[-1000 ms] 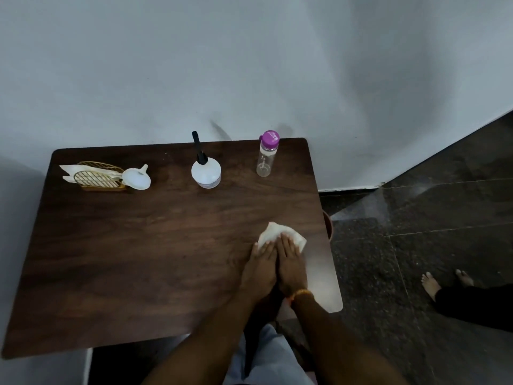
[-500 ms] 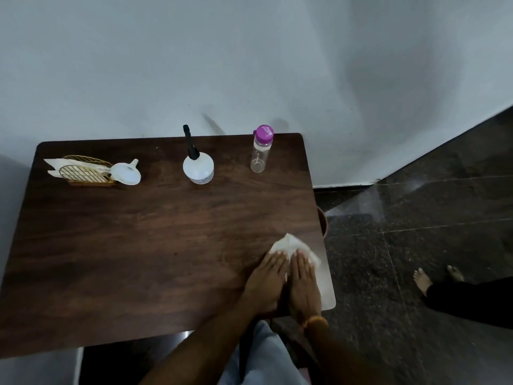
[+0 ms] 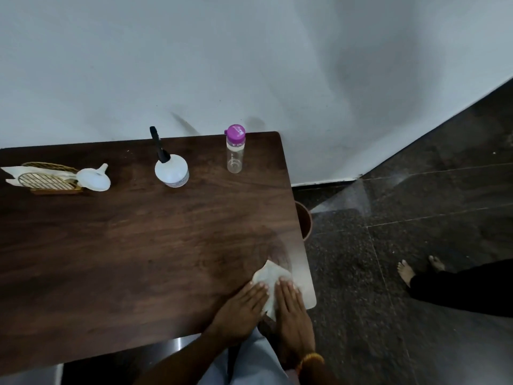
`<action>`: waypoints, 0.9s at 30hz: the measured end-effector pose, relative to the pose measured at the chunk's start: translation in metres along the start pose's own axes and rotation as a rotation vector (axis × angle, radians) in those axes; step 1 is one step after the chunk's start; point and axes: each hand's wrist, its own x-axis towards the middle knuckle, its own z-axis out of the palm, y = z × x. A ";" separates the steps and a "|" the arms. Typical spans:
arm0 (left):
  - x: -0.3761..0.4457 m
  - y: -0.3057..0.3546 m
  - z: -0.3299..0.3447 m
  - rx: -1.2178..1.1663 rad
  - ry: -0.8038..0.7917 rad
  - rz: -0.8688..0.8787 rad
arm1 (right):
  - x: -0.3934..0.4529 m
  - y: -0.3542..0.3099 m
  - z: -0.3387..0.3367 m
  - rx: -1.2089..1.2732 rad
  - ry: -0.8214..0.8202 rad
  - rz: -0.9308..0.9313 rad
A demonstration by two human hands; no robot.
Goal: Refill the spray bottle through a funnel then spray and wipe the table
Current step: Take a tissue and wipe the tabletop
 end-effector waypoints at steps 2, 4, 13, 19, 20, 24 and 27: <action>0.040 0.007 -0.014 0.030 0.010 -0.054 | 0.030 0.009 -0.020 -0.072 0.016 -0.011; 0.078 0.002 -0.038 -0.001 0.020 -0.196 | 0.081 0.010 -0.040 -0.147 0.024 -0.007; 0.163 -0.095 -0.118 -0.012 0.015 -0.446 | 0.235 -0.002 -0.108 -0.096 0.039 -0.090; 0.092 0.016 -0.021 -0.322 0.163 -0.308 | 0.073 0.007 -0.041 0.052 0.102 0.015; 0.081 0.032 -0.005 -0.301 0.117 -0.245 | 0.047 0.008 -0.035 0.084 0.106 0.025; 0.060 0.068 0.004 -0.068 -0.163 -0.130 | -0.003 0.016 -0.020 0.063 0.043 0.057; 0.080 0.051 -0.008 -0.024 -0.125 -0.136 | 0.029 0.023 -0.035 0.047 0.063 0.033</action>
